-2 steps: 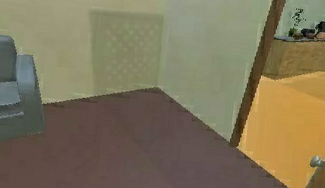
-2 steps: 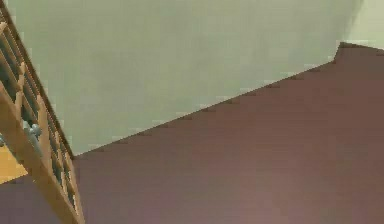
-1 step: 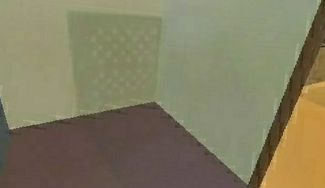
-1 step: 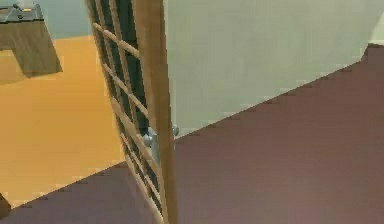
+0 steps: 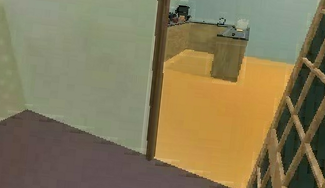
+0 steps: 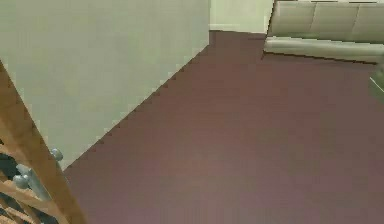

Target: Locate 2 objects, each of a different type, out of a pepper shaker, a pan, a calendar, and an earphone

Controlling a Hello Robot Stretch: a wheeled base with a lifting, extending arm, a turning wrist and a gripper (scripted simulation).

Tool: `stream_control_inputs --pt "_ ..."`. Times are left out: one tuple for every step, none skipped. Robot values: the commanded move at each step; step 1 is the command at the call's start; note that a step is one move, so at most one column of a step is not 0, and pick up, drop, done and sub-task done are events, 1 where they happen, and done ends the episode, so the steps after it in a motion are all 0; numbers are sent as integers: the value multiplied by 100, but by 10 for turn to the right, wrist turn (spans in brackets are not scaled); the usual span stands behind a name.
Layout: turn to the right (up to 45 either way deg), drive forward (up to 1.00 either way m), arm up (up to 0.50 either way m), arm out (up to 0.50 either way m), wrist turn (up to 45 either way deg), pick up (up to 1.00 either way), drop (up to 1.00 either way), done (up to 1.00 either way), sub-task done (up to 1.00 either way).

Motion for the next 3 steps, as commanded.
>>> stream_control_inputs --pt "0 40 0 0 0 0 0 0 0" --pt "150 0 0 0 0 0 0 0 0" --pt "0 100 0 0 0 0 0 0 0"
